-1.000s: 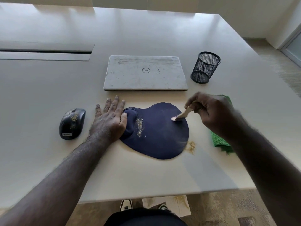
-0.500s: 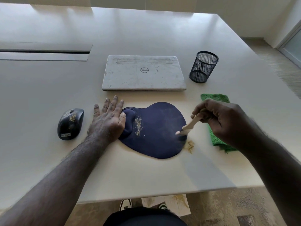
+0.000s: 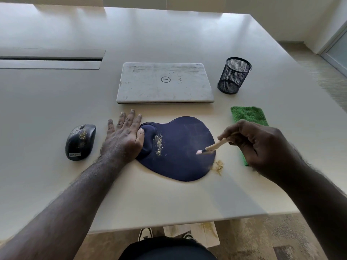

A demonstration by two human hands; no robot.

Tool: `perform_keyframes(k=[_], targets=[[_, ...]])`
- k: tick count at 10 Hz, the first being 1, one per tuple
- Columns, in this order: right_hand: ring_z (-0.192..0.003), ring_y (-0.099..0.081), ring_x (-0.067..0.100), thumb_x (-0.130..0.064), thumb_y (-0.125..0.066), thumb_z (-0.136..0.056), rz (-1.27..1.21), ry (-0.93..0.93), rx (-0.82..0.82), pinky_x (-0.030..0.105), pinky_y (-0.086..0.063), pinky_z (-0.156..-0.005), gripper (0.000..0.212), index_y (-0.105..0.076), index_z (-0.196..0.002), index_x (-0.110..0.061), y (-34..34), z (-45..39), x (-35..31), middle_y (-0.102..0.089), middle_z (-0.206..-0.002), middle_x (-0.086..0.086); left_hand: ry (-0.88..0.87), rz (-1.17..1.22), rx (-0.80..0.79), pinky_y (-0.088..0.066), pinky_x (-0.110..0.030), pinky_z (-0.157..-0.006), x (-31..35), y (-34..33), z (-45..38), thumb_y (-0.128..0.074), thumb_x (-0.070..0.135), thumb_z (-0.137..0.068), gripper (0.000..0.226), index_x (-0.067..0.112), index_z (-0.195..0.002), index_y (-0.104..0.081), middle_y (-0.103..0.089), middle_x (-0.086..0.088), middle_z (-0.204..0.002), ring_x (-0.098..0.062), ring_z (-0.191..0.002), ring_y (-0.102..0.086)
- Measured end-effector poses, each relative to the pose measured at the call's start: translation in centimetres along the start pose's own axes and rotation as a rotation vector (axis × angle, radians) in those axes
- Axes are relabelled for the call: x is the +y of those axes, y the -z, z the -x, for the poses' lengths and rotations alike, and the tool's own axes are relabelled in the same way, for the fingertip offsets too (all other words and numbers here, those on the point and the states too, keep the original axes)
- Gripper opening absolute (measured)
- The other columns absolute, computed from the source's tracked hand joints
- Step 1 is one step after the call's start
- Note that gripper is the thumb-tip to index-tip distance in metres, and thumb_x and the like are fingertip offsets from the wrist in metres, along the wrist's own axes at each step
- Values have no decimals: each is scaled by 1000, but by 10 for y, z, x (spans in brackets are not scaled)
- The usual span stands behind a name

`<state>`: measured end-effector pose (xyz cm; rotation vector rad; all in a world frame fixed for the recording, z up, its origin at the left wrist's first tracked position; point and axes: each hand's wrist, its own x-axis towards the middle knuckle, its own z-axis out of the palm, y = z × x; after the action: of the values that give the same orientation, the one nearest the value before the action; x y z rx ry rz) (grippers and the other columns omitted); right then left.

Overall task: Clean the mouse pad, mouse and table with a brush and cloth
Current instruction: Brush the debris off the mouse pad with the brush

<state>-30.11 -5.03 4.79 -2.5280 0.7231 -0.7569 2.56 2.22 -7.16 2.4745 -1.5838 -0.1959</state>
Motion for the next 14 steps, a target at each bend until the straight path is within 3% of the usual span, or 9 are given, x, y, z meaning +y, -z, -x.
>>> perform_keyframes(k=[2, 4, 5, 7, 8, 9, 10, 13, 14], targets=[[-82, -68, 0, -6, -60, -93, -13, -13, -142, 18, -54, -70, 16, -69, -98, -18, 3, 3, 2, -70, -89, -18, 1, 2, 1, 9, -44, -118, 0, 1, 1, -23, 37, -100, 57, 31, -155, -8, 3, 8, -163, -15, -149, 4], [-84, -68, -1, -22, -54, -97, -30, 12, -53, 20, -55, -72, 18, -70, -100, -16, -2, -3, -3, -70, -92, -17, 0, 2, 2, 8, -44, -118, 0, 1, 1, -22, 37, -100, 57, 31, -155, -8, 3, 9, -163, -14, -149, 5], [-82, -68, -1, -14, -57, -96, -38, 4, -84, 23, -56, -70, 13, -69, -98, -18, -10, -5, -5, -71, -89, -16, -3, 0, 3, 8, -44, -118, 0, 0, 1, -22, 37, -100, 57, 31, -155, -8, 3, 8, -163, -15, -149, 5], [-84, -65, -5, -5, -60, -94, -8, 6, 72, 14, -52, -74, 15, -70, -100, -13, -23, -21, 0, -70, -91, -13, -10, -3, 10, 8, -45, -118, -2, -1, 0, -23, 37, -100, 57, 31, -155, -9, 1, 7, -163, -16, -149, 3], [-84, -68, 5, -7, -60, -95, -21, -2, 38, 26, -55, -75, 13, -71, -101, -12, -34, -21, -4, -72, -95, -7, -4, -2, 15, 7, -45, -118, -1, -2, 0, -23, 37, -100, 57, 31, -155, -10, 0, 7, -163, -16, -149, 2], [-81, -68, 6, -9, -58, -94, -74, 32, -96, 25, -55, -72, 13, -70, -97, -15, -27, -18, -3, -71, -90, -10, -2, -2, 16, 7, -45, -118, -1, -2, -1, -24, 37, -100, 57, 31, -154, -10, 0, 8, -163, -16, -149, 2], [-81, -67, -1, -6, -58, -91, -83, 47, -129, 12, -50, -72, 17, -69, -96, -18, -13, -19, 0, -70, -87, -14, -3, -1, 15, 7, -45, -118, -1, -2, 0, -23, 37, -100, 57, 31, -155, -10, 0, 8, -163, -16, -149, 2], [-74, -67, 1, -10, -55, -88, 4, -16, -62, 20, -53, -64, 21, -69, -94, -24, -2, -10, 4, -70, -83, -19, 4, -2, -5, 9, -44, -118, -1, -1, -1, -22, 37, -99, 57, 32, -154, -8, 3, 9, -163, -14, -149, 5], [-75, -69, 5, -13, -55, -92, 40, -21, 38, 29, -56, -66, 17, -70, -96, -19, 0, -13, 11, -73, -86, -11, 1, -2, -6, 9, -44, -118, -1, 0, 0, -22, 37, -99, 57, 32, -155, -8, 3, 9, -163, -14, -149, 5]])
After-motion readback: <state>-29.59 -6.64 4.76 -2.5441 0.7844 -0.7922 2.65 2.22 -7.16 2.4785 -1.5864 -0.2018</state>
